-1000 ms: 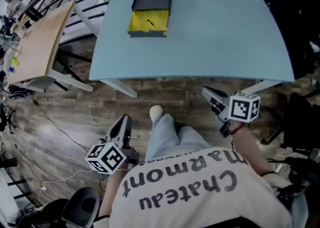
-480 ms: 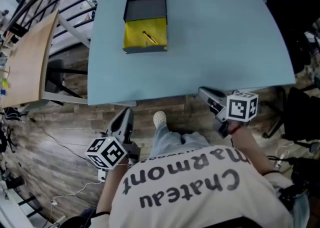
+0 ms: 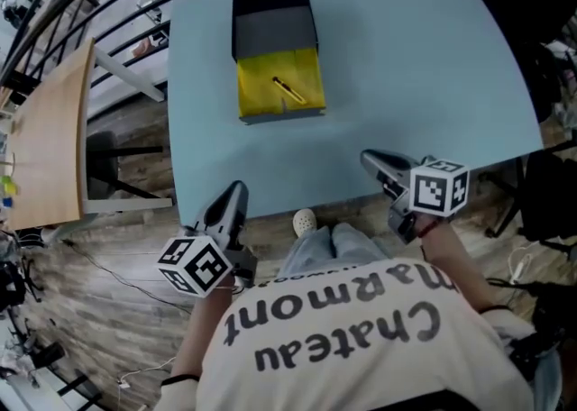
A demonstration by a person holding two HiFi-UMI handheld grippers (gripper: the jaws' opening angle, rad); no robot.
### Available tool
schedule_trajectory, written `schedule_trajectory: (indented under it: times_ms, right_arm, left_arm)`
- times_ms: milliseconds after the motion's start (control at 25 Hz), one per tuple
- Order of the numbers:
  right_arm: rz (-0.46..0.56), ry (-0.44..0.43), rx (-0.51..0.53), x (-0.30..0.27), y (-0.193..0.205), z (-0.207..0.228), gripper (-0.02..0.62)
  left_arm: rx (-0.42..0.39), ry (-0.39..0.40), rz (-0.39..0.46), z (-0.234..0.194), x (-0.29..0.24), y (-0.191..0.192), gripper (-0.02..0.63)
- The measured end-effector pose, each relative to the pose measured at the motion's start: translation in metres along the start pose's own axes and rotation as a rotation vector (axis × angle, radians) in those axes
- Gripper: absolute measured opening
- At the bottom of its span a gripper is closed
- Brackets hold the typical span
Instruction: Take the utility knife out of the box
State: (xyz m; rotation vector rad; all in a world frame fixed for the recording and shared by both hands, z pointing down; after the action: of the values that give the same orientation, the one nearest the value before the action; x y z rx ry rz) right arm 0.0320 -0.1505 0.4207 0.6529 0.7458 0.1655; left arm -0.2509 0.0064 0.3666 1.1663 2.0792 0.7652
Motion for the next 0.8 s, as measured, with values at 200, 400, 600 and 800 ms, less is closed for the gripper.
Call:
schedule_trajectory:
  times_ms: [200, 400, 600, 800]
  right_arm:
    - [0.033, 0.045, -0.022, -0.021, -0.011, -0.013, 0.044]
    - [0.064, 0.085, -0.012, -0.029, -0.019, -0.025, 0.044]
    - [0.054, 0.142, -0.014, -0.027, -0.02, -0.023, 0.044]
    - [0.042, 0.154, -0.013, -0.038, -0.03, -0.019, 0.044]
  left_arm:
    - [-0.001, 0.053, -0.05, -0.027, -0.009, -0.023, 0.003]
    - [-0.016, 0.118, -0.102, -0.046, -0.023, -0.037, 0.003]
    - [0.008, 0.162, -0.128, -0.054, -0.036, -0.036, 0.003]
    - [0.003, 0.187, -0.129, -0.063, -0.054, -0.042, 0.003]
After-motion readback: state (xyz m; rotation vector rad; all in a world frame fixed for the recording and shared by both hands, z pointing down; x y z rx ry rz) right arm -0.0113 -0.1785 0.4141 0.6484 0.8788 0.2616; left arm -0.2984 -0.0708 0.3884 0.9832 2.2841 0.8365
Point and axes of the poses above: the fingertips, and each gripper's own axes: x backward along the fingers, z to its right, y out of its underside, the point moved 7 cm from there along x, backward along the fingers, and after that the axes turned 13 degrees about y, right-handed, at the moved point
